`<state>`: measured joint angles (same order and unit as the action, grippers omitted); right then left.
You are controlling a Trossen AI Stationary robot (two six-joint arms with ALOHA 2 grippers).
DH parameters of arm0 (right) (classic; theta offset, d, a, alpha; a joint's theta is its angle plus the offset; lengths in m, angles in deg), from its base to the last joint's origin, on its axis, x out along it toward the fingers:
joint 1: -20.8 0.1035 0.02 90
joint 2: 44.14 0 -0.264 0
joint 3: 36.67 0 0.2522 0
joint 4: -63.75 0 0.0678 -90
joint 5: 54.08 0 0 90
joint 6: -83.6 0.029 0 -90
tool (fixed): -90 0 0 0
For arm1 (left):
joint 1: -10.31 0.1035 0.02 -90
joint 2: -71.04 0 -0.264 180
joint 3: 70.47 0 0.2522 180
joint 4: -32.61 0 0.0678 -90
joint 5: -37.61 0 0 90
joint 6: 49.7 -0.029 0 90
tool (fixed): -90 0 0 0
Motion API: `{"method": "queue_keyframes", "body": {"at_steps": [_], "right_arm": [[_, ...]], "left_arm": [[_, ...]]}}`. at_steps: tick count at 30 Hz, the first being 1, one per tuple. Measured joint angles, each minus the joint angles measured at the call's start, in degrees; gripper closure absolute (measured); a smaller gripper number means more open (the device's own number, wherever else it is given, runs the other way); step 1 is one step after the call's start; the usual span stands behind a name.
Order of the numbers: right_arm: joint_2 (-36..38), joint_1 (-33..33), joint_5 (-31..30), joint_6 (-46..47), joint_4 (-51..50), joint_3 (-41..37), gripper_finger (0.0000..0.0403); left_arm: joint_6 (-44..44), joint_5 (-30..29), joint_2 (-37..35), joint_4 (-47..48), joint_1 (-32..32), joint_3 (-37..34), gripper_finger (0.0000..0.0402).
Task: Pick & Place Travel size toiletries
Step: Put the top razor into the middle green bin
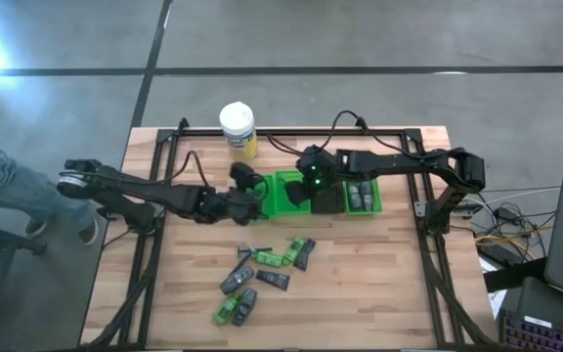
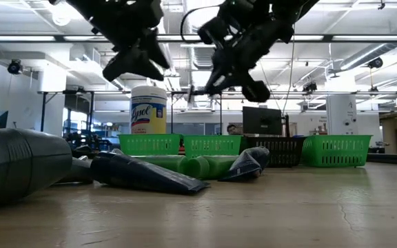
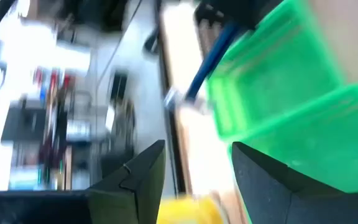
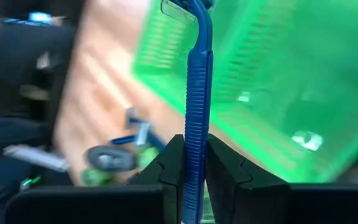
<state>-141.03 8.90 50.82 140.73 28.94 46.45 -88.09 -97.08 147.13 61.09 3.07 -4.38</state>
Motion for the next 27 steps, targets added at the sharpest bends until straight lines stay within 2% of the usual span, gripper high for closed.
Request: {"method": "queue_keyframes", "body": {"at_steps": [2,6,9,13,16,21,27], "right_arm": [[0.0,0.2,-1.9,1.4,-1.1,-1.0,0.0365],[0.0,0.4,-4.9,6.0,-1.0,-3.9,0.0364],[0.0,0.4,-7.9,9.1,1.5,-6.5,0.0363],[0.0,-0.2,-8.0,13.1,7.9,-9.1,0.0354],[-1.1,-0.2,-7.8,15.2,11.2,-9.6,0.0346],[-5.4,0.1,-7.9,16.1,11.4,-7.8,0.0339],[-8.5,0.2,-13.1,15.1,9.9,-4.0,0.0312]], "left_arm": [[7.2,-2.3,-1.1,4.5,-0.5,0.1,0.0211],[23.3,-1.8,-3.5,14.0,-0.8,0.0,0.0214],[36.3,0.9,-4.9,19.6,-0.8,0.0,0.0216],[49.1,6.4,-6.1,23.7,-0.8,-0.1,0.0216],[53.4,9.7,-6.7,24.6,-0.8,-0.1,0.0217],[56.3,10.7,-7.6,25.0,-0.8,-0.1,0.0218],[59.4,12.7,-9.4,28.9,-0.8,-0.2,0.0218]]}}
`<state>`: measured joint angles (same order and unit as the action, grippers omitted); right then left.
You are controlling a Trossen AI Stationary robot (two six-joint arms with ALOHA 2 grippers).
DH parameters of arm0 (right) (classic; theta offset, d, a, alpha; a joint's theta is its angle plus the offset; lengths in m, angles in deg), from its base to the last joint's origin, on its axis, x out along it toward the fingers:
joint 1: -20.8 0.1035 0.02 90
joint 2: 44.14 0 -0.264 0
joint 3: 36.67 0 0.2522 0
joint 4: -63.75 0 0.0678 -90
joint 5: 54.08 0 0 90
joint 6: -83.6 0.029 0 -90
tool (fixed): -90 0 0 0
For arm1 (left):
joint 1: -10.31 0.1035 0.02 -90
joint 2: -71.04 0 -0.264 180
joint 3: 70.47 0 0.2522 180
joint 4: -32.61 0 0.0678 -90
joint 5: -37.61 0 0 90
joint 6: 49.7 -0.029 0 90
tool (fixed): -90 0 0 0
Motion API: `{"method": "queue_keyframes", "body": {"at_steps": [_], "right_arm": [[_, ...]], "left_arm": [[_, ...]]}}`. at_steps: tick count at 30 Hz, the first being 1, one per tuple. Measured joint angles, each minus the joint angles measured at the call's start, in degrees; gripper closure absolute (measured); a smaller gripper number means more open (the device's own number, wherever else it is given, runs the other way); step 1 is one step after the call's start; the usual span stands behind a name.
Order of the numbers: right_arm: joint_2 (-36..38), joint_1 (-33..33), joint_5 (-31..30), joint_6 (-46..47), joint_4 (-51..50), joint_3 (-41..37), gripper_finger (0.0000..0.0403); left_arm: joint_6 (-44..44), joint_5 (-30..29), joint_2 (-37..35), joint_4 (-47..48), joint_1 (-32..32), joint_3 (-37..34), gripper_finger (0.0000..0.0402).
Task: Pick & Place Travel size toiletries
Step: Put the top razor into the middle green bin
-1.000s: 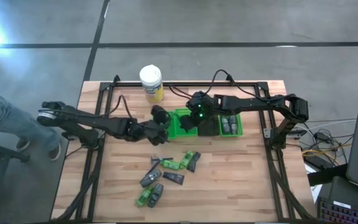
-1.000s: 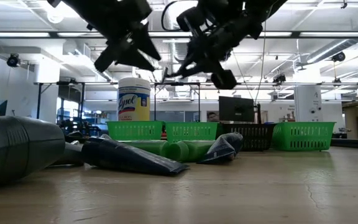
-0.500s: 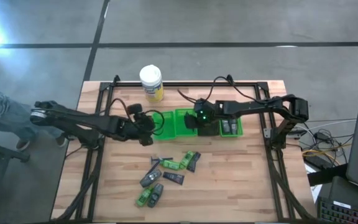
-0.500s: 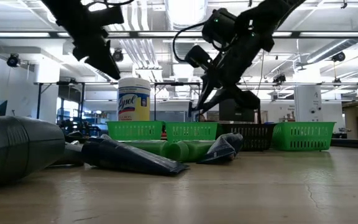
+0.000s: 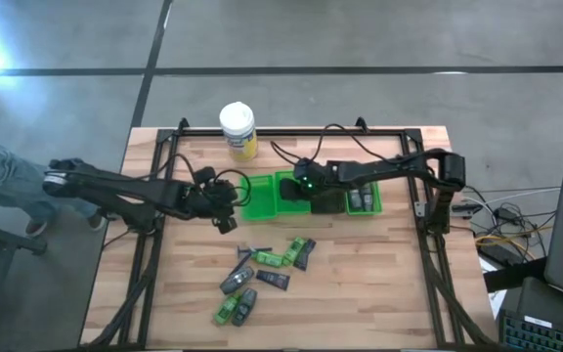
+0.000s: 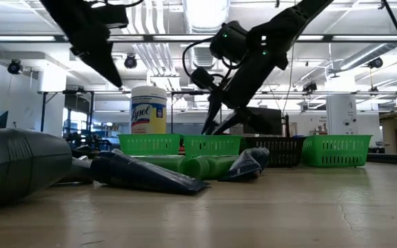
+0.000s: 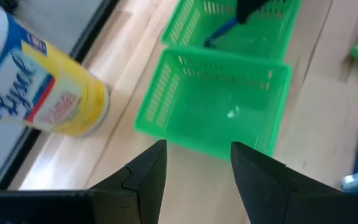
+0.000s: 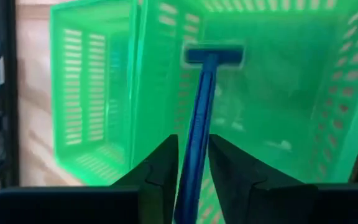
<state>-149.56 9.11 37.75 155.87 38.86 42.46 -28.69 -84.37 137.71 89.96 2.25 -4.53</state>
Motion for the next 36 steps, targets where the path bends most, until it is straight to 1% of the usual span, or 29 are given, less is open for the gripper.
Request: {"method": "queue_keyframes", "body": {"at_steps": [4,9,11,12,14,17,18,20,22,27,30,33,36], "right_arm": [[-0.4,0.1,-0.5,-3.2,-1.7,2.0,0.0278],[-0.2,0.1,0.1,-7.0,-6.2,4.0,0.0234],[0.4,0.1,-0.9,-8.9,-8.5,4.5,0.0217],[1.0,0.1,-1.5,-10.0,-9.5,4.7,0.0209],[2.5,0.2,-2.1,-12.8,-10.2,5.0,0.0195],[4.6,0.3,-0.9,-18.3,-11.8,5.3,0.0178],[5.3,0.3,0.2,-20.5,-12.3,5.3,0.0173],[6.0,0.7,2.0,-23.5,-13.2,5.3,0.0165],[6.7,1.0,2.7,-24.1,-15.9,5.3,0.0157],[6.9,2.1,2.5,-24.0,-22.0,5.1,0.0145],[6.9,3.4,1.0,-23.9,-23.6,5.0,0.0139],[6.9,4.2,0.5,-24.1,-23.6,4.9,0.0134],[6.9,4.8,1.2,-25.0,-22.8,4.9,0.0134]], "left_arm": [[2.8,0.1,-1.6,4.1,-0.4,-1.0,0.0218],[6.3,0.3,-4.4,4.5,-0.8,-4.6,0.0219],[7.3,2.4,-5.4,4.5,-0.8,-6.1,0.0218],[7.4,4.3,-5.9,4.4,-0.8,-7.0,0.0218],[6.5,10.1,-6.7,3.4,-1.0,-8.9,0.0219],[0.1,21.8,-7.7,-1.7,-2.0,-12.5,0.0218],[-3.1,24.6,-7.7,-3.5,-2.5,-13.8,0.0219],[-10.2,28.3,-7.6,-7.1,-3.8,-16.3,0.0220],[-15.3,30.4,-7.1,-10.5,-4.8,-18.2,0.0220],[-16.0,33.0,-5.5,-23.5,-5.4,-21.3,0.0220],[-16.1,32.7,-3.7,-29.5,-5.4,-21.3,0.0220],[-17.4,29.6,-0.9,-32.8,-5.2,-20.1,0.0221],[-19.2,29.6,3.2,-33.2,-5.1,-18.4,0.0228]]}}
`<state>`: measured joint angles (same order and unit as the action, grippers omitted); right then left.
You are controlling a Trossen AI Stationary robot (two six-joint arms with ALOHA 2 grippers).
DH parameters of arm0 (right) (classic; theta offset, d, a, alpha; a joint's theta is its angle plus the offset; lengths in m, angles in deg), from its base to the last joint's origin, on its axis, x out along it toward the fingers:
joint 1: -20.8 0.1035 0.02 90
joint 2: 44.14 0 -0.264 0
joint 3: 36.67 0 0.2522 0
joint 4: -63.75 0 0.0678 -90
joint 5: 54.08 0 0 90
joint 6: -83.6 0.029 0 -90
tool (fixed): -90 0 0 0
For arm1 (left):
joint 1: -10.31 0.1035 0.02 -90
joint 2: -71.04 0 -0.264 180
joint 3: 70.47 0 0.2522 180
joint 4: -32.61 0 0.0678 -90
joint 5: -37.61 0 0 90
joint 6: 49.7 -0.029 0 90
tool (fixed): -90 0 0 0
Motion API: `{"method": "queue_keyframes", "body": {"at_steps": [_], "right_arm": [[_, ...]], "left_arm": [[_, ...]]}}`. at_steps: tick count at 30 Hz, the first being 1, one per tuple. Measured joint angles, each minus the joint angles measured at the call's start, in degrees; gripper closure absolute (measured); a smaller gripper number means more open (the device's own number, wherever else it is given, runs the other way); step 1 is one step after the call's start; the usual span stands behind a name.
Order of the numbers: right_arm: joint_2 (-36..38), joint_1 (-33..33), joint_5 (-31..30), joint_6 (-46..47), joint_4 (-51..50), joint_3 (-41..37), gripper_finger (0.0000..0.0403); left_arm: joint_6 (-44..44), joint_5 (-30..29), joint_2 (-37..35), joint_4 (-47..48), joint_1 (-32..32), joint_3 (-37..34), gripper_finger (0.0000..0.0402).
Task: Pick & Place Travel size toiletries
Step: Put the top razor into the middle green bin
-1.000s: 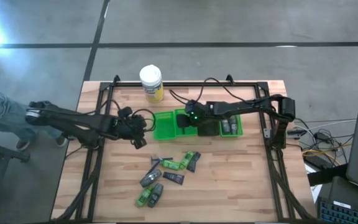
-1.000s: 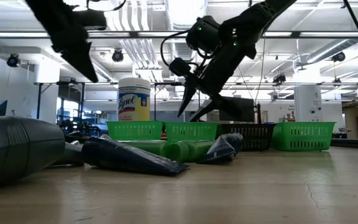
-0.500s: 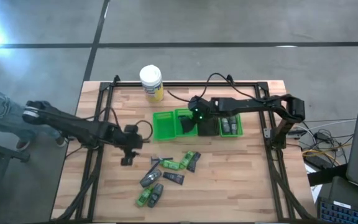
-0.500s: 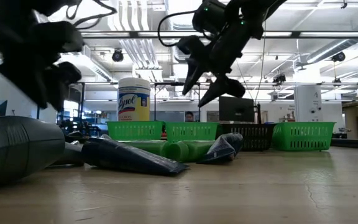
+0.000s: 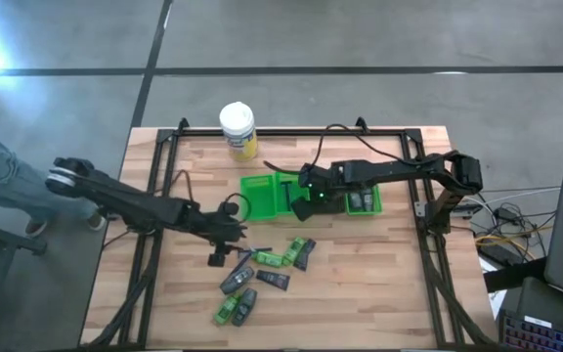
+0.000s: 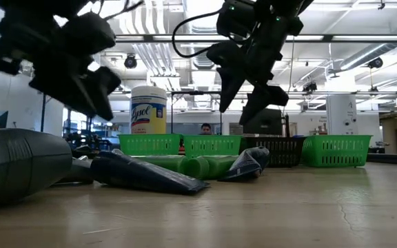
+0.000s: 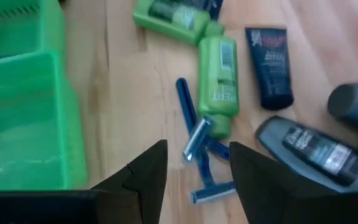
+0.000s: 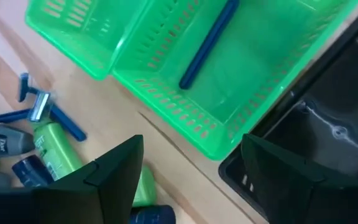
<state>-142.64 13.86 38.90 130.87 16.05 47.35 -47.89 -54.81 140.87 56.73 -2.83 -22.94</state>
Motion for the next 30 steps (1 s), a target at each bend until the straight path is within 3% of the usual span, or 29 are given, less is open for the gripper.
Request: {"method": "queue_keyframes", "body": {"at_steps": [12,22,30], "right_arm": [[0.0,4.3,0.6,-0.5,-0.8,-0.3,0.0174],[0.0,6.2,-0.2,1.3,-1.9,-0.6,0.0161],[0.0,7.0,-0.6,2.8,-1.8,-1.4,0.0149]], "left_arm": [[-10.1,3.0,15.8,-1.6,0.2,8.2,0.0250],[-11.8,1.8,21.3,-1.9,1.1,13.1,0.0276],[-7.4,0.6,22.6,-2.2,4.7,15.0,0.0320]]}}
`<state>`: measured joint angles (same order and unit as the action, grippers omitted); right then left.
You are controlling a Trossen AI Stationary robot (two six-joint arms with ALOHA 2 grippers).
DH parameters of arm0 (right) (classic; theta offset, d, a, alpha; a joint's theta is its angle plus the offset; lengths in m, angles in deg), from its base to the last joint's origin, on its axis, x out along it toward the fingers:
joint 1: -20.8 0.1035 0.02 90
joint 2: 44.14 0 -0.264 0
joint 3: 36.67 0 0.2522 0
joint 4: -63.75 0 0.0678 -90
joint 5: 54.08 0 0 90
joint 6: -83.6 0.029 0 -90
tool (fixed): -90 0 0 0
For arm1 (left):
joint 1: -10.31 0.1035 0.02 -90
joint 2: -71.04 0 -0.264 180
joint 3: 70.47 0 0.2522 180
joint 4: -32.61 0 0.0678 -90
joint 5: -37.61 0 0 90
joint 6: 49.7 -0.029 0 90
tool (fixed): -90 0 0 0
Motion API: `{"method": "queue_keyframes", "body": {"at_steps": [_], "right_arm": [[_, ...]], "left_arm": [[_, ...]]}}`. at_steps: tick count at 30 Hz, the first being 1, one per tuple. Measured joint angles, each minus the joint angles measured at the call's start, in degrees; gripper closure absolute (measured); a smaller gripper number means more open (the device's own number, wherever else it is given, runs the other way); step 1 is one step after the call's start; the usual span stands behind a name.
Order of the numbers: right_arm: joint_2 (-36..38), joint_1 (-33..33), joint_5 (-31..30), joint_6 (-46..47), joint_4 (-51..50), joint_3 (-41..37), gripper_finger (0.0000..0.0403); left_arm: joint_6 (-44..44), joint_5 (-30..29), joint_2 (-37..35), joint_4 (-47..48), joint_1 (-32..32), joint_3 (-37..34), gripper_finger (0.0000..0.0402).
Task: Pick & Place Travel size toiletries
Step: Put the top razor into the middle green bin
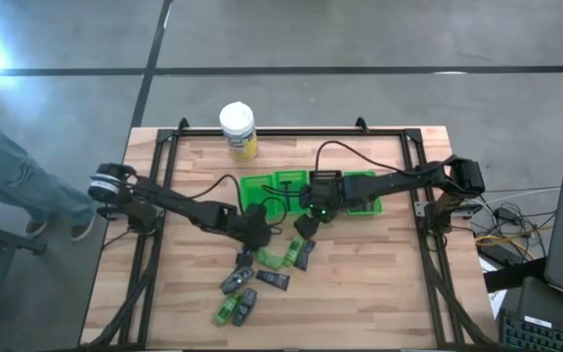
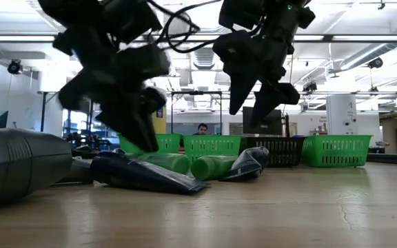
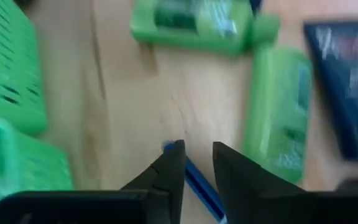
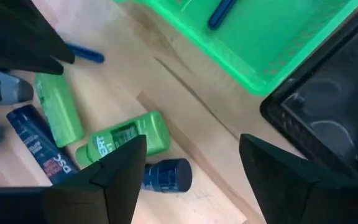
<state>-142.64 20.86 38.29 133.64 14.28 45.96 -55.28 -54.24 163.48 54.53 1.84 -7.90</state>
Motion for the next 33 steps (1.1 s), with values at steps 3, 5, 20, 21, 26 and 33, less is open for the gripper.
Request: {"method": "queue_keyframes", "body": {"at_steps": [3,5,20,21,26,33], "right_arm": [[0.0,0.2,0.0,0.6,-0.1,-0.5,0.0153],[0.0,0.2,0.0,0.9,-0.1,-0.8,0.0159],[0.0,0.1,-1.1,2.6,0.2,-2.0,0.0167],[0.0,0.1,-1.1,2.8,0.2,-2.0,0.0164],[0.0,0.1,-1.0,3.2,0.3,-2.0,0.0153],[0.0,0.1,-1.0,3.6,0.3,-2.0,0.0161]], "left_arm": [[0.1,-0.2,-0.2,-0.3,0.7,0.6,0.0333],[0.2,-0.2,0.5,0.1,0.9,0.7,0.0338],[8.9,2.0,3.6,3.9,0.9,0.7,0.0335],[9.3,2.1,3.7,3.9,0.9,0.7,0.0328],[10.5,2.4,3.8,4.7,0.9,0.6,0.0272],[10.2,2.4,3.7,6.4,0.9,0.6,0.0211]]}}
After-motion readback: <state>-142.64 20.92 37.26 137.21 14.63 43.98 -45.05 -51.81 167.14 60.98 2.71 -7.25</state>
